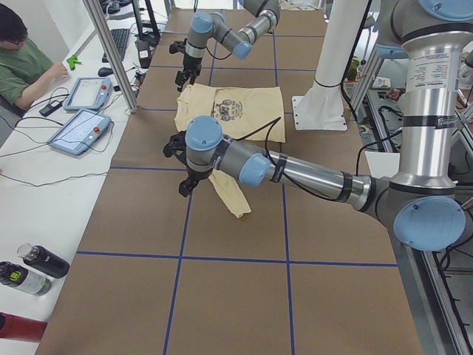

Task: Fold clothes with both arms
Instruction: 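Release the sleeve and raise the right gripper back to its side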

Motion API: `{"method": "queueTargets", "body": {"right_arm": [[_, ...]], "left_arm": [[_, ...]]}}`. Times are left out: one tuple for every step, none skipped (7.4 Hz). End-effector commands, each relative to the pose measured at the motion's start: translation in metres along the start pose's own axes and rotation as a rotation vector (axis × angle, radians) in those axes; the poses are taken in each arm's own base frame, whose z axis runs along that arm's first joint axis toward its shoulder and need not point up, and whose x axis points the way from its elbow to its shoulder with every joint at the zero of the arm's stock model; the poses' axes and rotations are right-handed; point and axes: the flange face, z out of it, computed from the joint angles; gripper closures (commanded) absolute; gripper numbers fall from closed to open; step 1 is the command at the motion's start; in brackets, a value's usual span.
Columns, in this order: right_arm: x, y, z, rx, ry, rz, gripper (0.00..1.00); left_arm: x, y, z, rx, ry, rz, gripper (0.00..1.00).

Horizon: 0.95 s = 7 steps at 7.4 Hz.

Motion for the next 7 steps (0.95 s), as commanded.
{"method": "queueTargets", "body": {"right_arm": [[0.143,-0.045,-0.018,-0.075,0.001,-0.112,0.00],[0.204,-0.065,-0.033,-0.099,-0.003,-0.167,0.00],[0.253,-0.077,-0.042,-0.098,0.010,-0.232,0.00],[0.299,-0.092,-0.045,-0.106,0.034,-0.297,0.00],[0.342,-0.111,-0.051,-0.130,0.046,-0.354,0.00],[0.391,-0.135,-0.060,-0.163,0.050,-0.397,0.00],[0.440,-0.157,-0.070,-0.197,0.045,-0.426,0.00]], "left_arm": [[0.027,0.008,0.047,-0.044,-0.004,0.004,0.00],[0.033,0.027,0.067,-0.048,-0.053,-0.006,0.00],[0.038,0.049,0.078,0.002,-0.111,-0.011,0.00],[0.054,0.065,0.098,0.026,-0.112,-0.069,0.00],[0.063,0.080,0.115,0.006,-0.099,-0.123,0.00],[0.069,0.085,0.128,-0.019,-0.087,-0.209,0.01],[0.076,0.089,0.145,-0.034,-0.099,-0.371,0.01]]}}
